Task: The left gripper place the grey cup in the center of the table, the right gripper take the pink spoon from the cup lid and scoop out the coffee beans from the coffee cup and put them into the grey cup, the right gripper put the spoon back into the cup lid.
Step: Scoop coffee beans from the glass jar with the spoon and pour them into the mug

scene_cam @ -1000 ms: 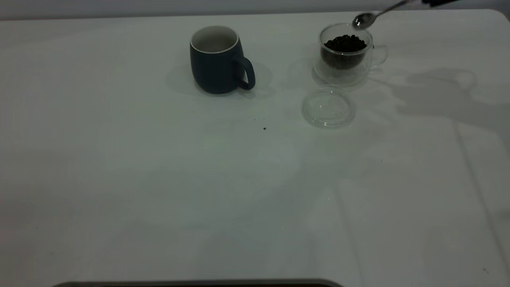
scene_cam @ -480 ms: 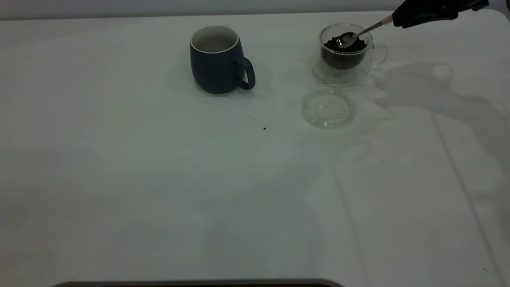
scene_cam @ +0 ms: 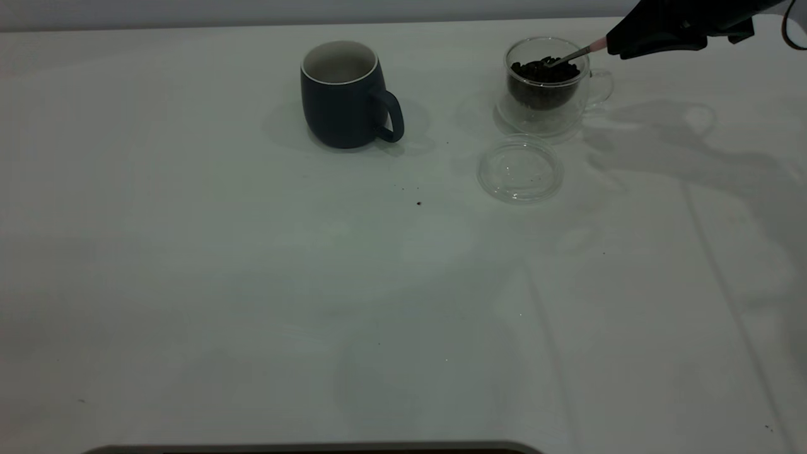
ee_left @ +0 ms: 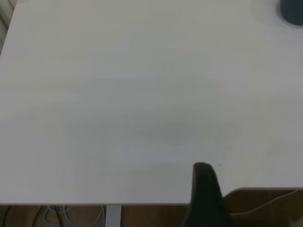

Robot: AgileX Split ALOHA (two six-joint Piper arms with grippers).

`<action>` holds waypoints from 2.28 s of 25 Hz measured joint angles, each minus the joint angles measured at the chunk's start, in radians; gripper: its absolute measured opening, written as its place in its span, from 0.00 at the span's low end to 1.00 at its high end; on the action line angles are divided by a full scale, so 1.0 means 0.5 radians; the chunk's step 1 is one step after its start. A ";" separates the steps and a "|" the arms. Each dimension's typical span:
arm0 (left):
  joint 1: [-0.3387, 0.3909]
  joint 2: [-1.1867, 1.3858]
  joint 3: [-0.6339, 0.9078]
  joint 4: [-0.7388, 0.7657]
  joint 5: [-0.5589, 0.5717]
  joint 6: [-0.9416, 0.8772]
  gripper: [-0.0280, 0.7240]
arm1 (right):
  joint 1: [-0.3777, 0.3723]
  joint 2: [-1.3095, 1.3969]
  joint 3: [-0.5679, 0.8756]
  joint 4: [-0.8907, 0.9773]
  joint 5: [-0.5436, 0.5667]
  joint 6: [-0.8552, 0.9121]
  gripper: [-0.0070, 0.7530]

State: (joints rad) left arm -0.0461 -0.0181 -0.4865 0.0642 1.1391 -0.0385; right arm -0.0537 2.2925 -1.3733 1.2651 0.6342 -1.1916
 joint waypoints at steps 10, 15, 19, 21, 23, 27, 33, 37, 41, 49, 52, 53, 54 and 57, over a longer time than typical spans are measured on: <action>0.000 0.000 0.000 0.000 0.000 -0.002 0.79 | -0.119 0.000 0.000 -0.077 0.232 0.271 0.15; 0.000 0.000 0.000 0.000 0.000 -0.002 0.79 | -0.153 0.018 0.000 -0.042 0.276 0.321 0.15; 0.000 0.000 0.000 0.000 0.000 -0.007 0.79 | -0.174 0.084 -0.006 0.045 0.312 0.309 0.15; 0.000 0.000 0.000 0.000 0.000 -0.007 0.79 | -0.180 0.109 -0.008 0.103 0.321 0.290 0.15; 0.000 0.000 0.000 0.000 0.000 -0.007 0.79 | -0.186 0.128 -0.010 0.181 0.326 0.275 0.15; 0.000 0.000 0.000 0.000 0.000 -0.007 0.79 | -0.213 0.182 -0.010 0.312 0.383 0.254 0.15; 0.000 0.000 0.000 0.000 0.000 -0.007 0.79 | -0.255 0.259 -0.012 0.409 0.490 0.270 0.15; 0.000 0.000 0.000 0.000 0.000 -0.007 0.79 | -0.272 0.294 -0.012 0.446 0.568 0.316 0.15; 0.000 0.000 0.000 0.000 0.000 -0.007 0.79 | -0.294 0.317 -0.012 0.468 0.643 0.373 0.15; 0.000 0.000 0.000 0.000 0.000 0.000 0.79 | -0.372 0.318 -0.012 0.533 0.826 0.384 0.15; 0.000 0.000 0.000 0.000 0.000 0.000 0.79 | -0.394 0.318 -0.012 0.545 0.902 0.388 0.15; 0.000 0.000 0.000 0.000 0.000 0.000 0.79 | -0.400 0.318 -0.012 0.545 0.922 0.389 0.15; 0.000 0.000 0.000 0.000 0.000 0.000 0.79 | -0.403 0.318 -0.012 0.547 0.942 0.389 0.15; 0.000 0.000 0.000 0.000 0.000 0.000 0.79 | -0.404 0.318 -0.012 0.557 0.995 0.389 0.15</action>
State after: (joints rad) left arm -0.0461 -0.0181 -0.4865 0.0642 1.1391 -0.0385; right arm -0.2558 2.4517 -1.3793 1.5438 1.1317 -0.9972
